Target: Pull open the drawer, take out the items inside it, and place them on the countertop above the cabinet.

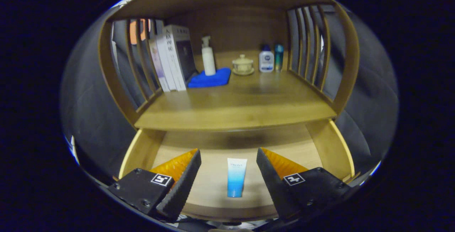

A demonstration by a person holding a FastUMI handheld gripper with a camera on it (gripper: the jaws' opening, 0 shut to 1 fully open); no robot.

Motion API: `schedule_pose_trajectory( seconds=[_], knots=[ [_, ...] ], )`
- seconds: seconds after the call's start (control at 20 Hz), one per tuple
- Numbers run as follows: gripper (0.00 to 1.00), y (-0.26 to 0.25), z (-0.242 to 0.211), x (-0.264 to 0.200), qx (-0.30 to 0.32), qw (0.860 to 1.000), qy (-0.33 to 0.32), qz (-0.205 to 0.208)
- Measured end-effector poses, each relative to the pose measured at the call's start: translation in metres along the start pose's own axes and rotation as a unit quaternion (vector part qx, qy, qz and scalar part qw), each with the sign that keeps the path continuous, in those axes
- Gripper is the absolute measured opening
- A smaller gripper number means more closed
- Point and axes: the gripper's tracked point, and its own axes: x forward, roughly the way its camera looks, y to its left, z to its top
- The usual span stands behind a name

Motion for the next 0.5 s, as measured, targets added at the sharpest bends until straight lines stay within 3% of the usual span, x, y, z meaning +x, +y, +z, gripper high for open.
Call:
schedule_pose_trajectory(
  seconds=[0.2,0.5],
  knots=[
    [0.99,-0.002,-0.032,0.026,-0.002,0.995,0.095,-0.012],
    [0.97,0.003,-0.07,0.043,0.022,0.978,0.208,-0.005]
  ],
)
